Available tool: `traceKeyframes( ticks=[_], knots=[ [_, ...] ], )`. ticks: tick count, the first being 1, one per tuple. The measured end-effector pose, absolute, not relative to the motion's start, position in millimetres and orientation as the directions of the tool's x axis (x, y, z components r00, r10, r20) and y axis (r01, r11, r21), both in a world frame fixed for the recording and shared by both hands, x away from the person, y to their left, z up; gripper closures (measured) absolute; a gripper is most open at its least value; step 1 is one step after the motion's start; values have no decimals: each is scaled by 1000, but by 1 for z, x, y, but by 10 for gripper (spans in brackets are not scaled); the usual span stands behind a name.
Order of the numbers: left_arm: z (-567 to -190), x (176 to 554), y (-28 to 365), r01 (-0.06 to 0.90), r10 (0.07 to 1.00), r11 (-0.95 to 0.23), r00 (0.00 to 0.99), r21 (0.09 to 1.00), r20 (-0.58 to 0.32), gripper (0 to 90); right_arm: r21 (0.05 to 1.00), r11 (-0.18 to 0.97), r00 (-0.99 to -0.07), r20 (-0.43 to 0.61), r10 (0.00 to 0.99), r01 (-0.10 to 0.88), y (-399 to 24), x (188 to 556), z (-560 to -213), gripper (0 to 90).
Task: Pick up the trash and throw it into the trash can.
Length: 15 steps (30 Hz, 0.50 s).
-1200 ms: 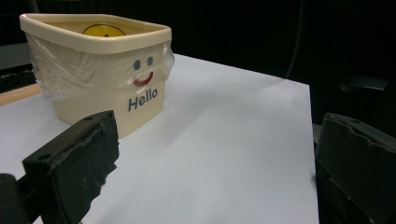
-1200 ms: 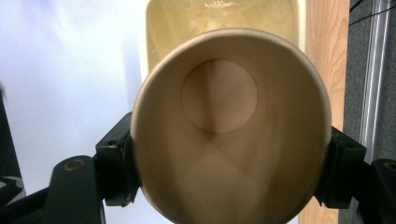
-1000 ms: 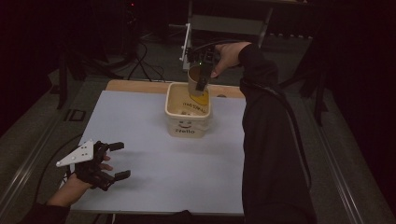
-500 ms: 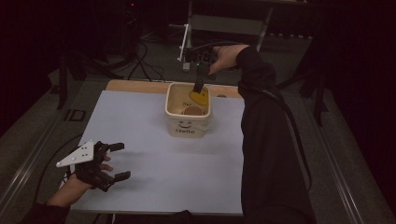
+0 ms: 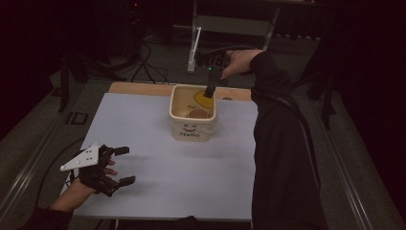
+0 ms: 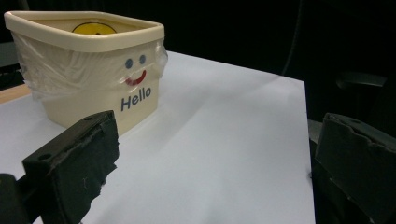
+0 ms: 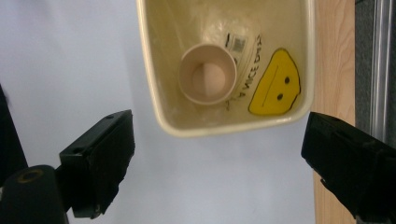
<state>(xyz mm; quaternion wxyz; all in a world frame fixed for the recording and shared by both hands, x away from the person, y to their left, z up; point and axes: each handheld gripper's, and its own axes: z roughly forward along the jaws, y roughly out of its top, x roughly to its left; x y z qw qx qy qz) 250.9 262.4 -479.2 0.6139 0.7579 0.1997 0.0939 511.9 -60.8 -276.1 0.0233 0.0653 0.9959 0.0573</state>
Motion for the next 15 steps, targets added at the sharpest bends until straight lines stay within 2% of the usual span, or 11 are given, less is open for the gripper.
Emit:
traceKeyframes(
  ticks=[15],
  knots=[
    [-480,252,260,189,413,-174,905,966,-103,4,134,978,-984,-55,169,161,-84,500,-272,115]
  ],
)
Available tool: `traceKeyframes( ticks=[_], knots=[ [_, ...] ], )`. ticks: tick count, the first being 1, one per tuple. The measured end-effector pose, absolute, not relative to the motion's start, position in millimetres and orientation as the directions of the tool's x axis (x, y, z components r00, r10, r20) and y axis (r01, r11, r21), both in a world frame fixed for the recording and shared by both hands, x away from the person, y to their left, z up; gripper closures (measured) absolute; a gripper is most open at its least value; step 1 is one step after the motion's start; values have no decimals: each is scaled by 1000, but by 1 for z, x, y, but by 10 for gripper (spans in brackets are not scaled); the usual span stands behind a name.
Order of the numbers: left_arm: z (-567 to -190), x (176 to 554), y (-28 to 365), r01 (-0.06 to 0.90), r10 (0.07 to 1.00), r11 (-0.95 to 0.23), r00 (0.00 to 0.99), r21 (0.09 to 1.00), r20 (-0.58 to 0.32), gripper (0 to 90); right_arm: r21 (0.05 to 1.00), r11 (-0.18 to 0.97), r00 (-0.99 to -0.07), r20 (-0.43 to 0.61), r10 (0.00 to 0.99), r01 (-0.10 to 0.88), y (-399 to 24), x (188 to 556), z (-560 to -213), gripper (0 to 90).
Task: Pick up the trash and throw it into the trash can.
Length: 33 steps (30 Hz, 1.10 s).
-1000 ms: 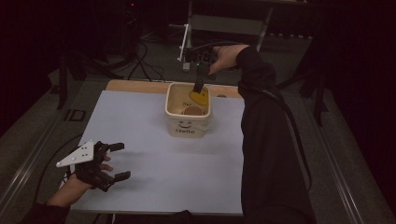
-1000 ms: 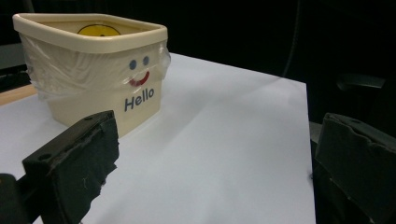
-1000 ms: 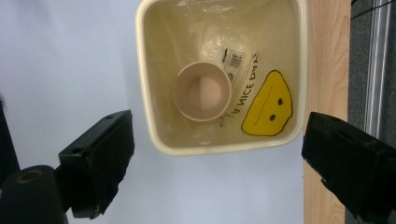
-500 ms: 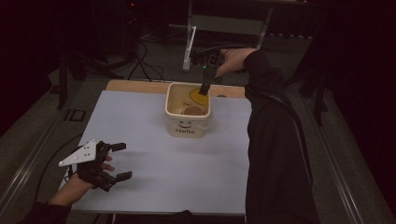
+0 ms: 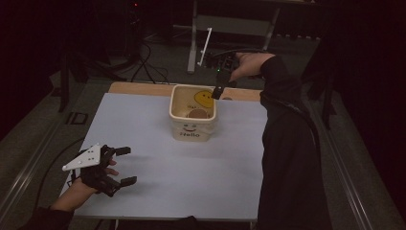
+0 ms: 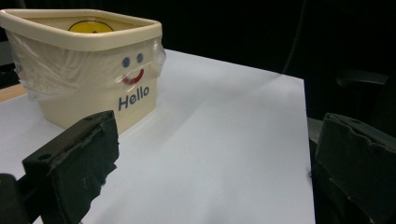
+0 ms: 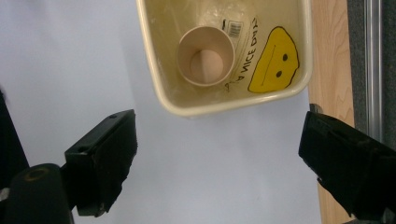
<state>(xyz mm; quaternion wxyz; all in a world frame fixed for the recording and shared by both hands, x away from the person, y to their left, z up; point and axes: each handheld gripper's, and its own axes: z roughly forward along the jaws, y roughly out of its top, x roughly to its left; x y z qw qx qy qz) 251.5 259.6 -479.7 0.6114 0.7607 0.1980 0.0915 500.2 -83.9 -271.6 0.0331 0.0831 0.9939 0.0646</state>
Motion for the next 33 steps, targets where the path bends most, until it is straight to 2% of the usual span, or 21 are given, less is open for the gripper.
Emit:
traceKeyframes(
  ticks=[20,33],
  knots=[
    [-481,252,257,189,409,-185,907,964,-100,4,166,965,-976,-49,214,204,-127,468,-281,111],
    [-481,253,256,191,411,-190,906,963,-99,4,235,947,-972,-39,233,218,-155,442,-296,105]
  ],
)
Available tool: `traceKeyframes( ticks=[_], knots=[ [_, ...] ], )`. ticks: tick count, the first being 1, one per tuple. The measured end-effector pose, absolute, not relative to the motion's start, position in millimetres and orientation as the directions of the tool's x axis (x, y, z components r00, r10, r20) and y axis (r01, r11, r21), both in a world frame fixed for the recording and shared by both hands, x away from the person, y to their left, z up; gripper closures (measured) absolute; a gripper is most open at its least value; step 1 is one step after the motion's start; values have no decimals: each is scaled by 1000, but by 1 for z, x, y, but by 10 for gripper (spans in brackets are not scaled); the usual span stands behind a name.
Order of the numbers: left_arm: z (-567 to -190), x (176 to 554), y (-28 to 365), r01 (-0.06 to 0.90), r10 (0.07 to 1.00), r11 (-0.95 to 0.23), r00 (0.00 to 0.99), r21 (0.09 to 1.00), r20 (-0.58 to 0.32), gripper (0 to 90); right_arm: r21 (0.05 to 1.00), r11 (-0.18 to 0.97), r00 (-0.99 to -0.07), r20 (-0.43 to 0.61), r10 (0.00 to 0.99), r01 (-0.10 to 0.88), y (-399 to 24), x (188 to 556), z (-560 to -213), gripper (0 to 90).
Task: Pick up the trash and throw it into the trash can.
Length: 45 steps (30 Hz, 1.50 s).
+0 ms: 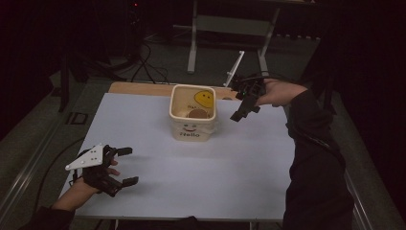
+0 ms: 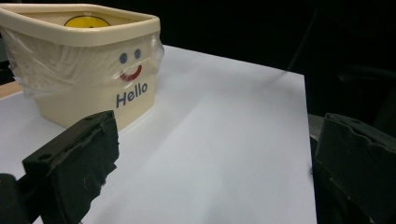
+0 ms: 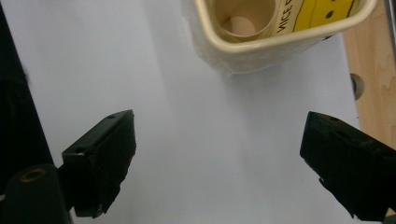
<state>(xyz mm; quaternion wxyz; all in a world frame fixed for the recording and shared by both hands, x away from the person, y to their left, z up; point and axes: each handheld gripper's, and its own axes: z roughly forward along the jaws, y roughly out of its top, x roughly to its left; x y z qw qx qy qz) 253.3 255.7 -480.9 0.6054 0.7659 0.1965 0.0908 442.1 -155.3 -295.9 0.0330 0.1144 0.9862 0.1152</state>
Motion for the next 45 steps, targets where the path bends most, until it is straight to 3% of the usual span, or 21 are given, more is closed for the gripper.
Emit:
traceKeyframes(
  ticks=[45],
  knots=[
    [-481,254,256,188,409,-196,908,962,-94,4,430,858,-956,45,291,281,-219,370,-416,102]
  ],
)
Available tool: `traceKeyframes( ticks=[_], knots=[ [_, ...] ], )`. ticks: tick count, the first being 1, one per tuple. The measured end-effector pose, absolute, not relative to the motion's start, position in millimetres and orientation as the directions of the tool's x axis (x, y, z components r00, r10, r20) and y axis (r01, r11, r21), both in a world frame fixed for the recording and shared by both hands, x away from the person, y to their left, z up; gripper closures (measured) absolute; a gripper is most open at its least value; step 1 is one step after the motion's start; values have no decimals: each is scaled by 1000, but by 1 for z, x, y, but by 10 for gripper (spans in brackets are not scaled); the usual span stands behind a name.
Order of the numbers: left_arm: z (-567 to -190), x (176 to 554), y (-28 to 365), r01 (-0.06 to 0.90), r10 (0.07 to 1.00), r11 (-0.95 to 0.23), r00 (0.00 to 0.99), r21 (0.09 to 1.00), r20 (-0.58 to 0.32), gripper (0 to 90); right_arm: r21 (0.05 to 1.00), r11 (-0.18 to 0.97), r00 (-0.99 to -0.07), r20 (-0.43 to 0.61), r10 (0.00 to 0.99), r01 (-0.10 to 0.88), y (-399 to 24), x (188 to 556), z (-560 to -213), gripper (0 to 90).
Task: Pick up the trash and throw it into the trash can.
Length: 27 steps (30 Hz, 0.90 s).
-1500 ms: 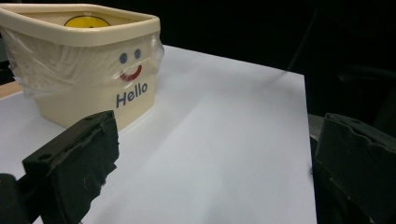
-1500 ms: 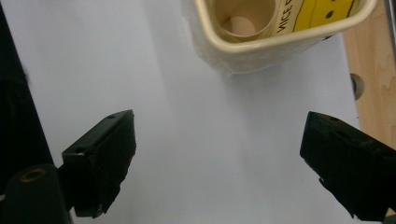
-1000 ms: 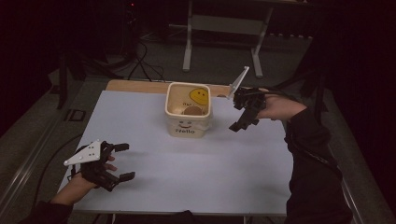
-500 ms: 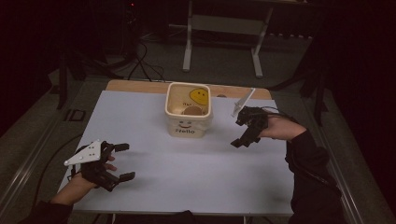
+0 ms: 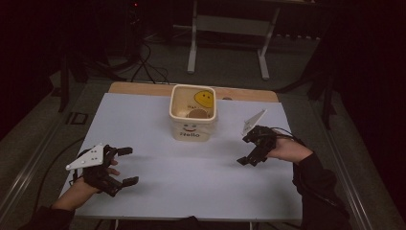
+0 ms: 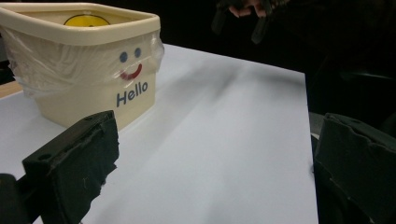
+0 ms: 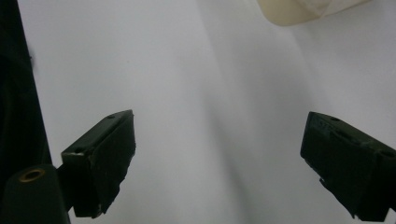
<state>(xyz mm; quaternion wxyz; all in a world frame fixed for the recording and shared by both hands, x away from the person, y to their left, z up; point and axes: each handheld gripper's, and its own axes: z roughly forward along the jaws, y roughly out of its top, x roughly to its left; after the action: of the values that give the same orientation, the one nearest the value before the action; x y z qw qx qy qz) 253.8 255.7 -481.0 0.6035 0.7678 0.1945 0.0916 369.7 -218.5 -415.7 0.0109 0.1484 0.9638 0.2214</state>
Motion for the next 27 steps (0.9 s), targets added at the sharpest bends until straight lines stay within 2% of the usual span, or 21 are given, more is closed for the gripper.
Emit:
traceKeyframes(
  ticks=[10,20,27],
  knots=[
    [-481,254,256,187,410,-195,907,963,-93,4,458,835,-947,58,315,306,-231,351,-439,102],
    [-481,254,256,186,409,-196,908,963,-93,4,554,758,-923,53,380,344,-248,335,-451,102],
    [-481,254,256,187,410,-194,907,963,-93,4,588,733,-921,53,387,342,-249,322,-463,102]
  ],
)
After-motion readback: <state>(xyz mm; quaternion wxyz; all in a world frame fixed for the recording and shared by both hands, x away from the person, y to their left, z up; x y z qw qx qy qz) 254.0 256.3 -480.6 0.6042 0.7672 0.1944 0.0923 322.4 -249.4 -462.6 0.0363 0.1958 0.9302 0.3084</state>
